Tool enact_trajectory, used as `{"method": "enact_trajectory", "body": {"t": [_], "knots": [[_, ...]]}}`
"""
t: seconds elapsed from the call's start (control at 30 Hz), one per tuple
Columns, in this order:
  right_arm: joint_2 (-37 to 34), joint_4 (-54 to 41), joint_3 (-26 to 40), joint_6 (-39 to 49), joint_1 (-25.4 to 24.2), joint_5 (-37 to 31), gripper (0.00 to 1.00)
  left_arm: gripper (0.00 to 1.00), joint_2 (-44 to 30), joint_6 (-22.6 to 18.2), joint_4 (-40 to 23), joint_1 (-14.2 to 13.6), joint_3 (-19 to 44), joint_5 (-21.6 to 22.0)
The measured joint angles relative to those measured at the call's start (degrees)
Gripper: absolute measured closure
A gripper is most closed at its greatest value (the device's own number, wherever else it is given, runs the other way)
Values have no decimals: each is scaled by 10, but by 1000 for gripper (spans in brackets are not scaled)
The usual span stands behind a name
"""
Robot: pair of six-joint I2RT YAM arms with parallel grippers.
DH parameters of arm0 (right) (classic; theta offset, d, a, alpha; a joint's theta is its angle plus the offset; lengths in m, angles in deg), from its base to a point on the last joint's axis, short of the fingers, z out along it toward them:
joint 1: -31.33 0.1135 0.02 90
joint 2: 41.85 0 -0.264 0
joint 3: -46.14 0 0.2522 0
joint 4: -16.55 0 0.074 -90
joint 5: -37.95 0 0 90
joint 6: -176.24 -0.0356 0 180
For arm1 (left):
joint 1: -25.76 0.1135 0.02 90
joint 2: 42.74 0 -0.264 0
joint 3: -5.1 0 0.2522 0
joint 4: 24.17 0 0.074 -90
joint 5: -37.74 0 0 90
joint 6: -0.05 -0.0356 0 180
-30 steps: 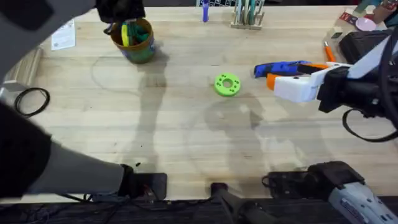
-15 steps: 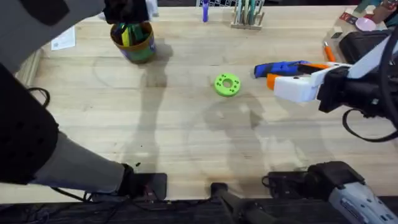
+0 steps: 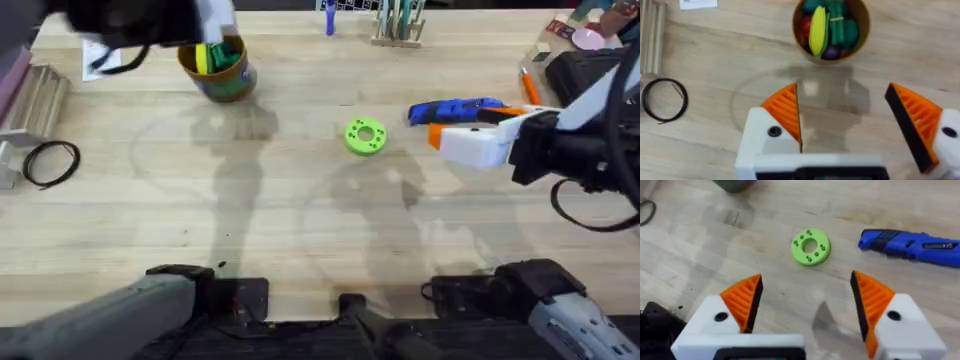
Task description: Pick up the gripper from the table and insert it into the empty holder that is missing its gripper. Then pick up a screw, insert it into the mounting hole, and use the screwdriver to tighten it. Finally, clean up the table by picking up the vegetable and placing it into the bucket.
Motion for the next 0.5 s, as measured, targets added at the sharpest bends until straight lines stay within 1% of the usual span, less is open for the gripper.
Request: {"method": "enact_trajectory", "body": {"t": [0.03,0.1,0.17,0.27,0.37,0.43,0.5], "knots": [[0,-5,0,0,0,0,7,15,18,0,-14,-1,-3,-3],[0,-9,0,0,0,0,8,14,51,1,-20,-8,-20,-11],[0,-9,0,0,0,0,10,15,91,5,-19,-24,-54,-21],[0,-9,0,0,0,0,9,15,150,11,-19,-57,-119,-42],[0,-8,0,0,0,0,10,15,191,14,-19,-95,-173,-71],[0,-8,0,0,0,0,10,15,203,15,-19,-123,-199,-83],[0,-8,0,0,0,0,9,15,203,15,-18,-146,-213,-89]]}}
